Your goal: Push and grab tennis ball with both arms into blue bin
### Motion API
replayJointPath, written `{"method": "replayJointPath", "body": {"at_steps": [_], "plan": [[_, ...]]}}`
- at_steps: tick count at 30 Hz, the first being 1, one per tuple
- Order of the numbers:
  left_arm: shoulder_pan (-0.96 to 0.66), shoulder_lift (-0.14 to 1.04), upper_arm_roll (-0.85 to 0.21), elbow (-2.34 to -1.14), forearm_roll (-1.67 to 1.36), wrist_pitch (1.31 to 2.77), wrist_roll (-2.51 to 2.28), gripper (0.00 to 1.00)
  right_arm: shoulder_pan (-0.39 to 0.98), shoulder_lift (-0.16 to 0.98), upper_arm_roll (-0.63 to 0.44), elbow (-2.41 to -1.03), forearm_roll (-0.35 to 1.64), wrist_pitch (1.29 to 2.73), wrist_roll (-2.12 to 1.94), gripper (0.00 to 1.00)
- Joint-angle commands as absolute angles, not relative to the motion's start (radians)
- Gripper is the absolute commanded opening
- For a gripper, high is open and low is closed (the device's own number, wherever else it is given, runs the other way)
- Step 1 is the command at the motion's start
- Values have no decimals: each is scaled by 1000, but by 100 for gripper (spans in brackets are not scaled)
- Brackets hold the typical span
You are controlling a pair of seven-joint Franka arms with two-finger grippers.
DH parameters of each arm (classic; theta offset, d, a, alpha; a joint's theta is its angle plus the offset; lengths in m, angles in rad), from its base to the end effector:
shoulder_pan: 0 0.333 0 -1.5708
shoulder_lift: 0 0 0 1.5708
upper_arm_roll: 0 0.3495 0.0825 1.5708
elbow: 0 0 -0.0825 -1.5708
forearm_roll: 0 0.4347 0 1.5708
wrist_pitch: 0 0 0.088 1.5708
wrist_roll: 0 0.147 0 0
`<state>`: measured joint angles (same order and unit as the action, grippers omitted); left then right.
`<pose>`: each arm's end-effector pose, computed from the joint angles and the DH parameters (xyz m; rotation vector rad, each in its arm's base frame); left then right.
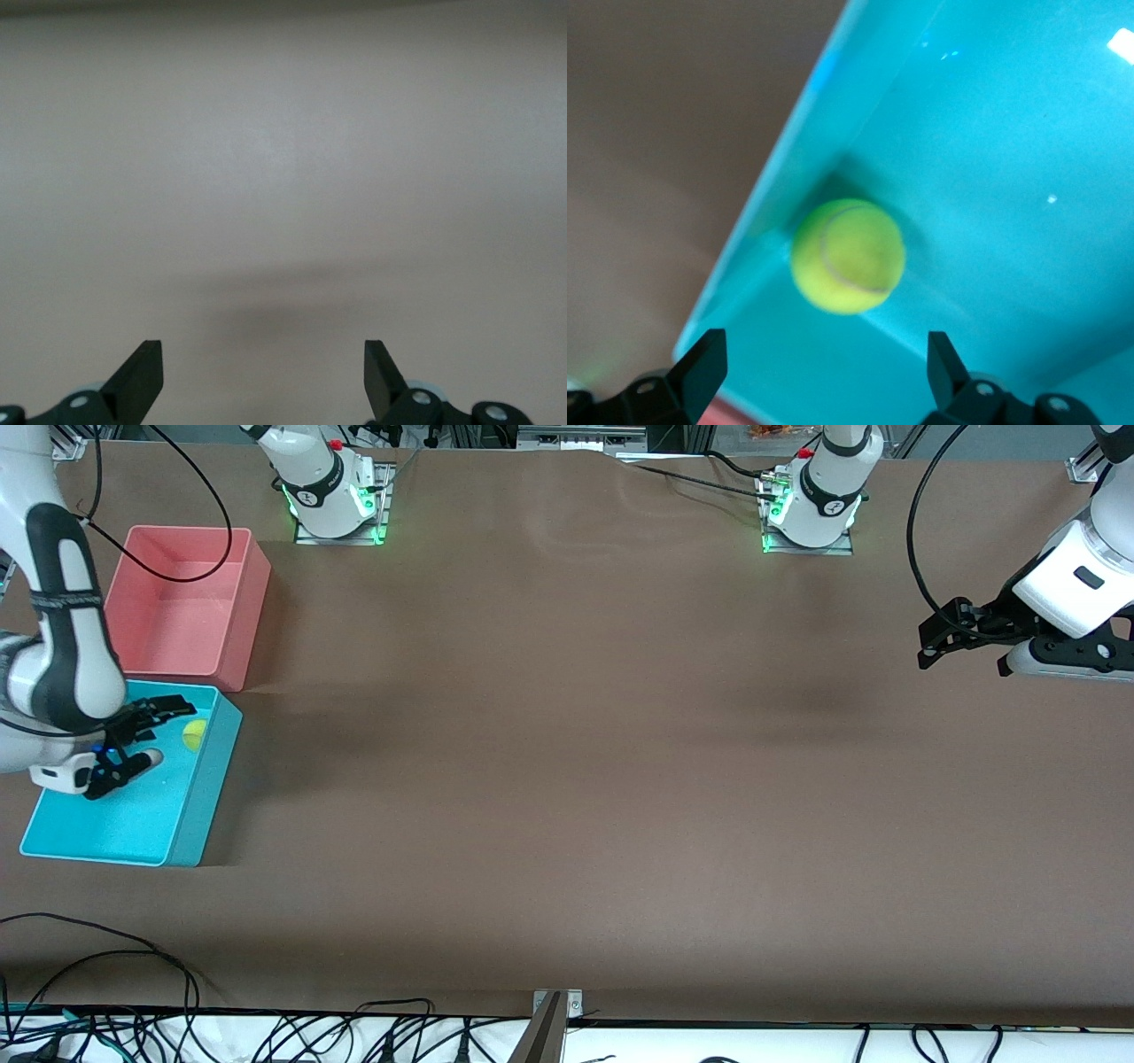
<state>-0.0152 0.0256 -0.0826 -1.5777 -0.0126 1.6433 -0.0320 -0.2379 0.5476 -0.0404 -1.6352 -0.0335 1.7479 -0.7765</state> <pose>0.6193 -0.0619 0.6053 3.1221 -0.1016 0.0610 0.6470 -0.1873 0.2363 -2.8148 -0.7377 0.5947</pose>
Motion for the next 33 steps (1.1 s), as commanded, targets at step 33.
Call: {"method": "replayJointPath", "body": {"at_steps": [33], "plan": [[-17,41,-84,-1542,-26,1621,-29,100,218,390,-48,-1287,-69,1307,-46,100]]}}
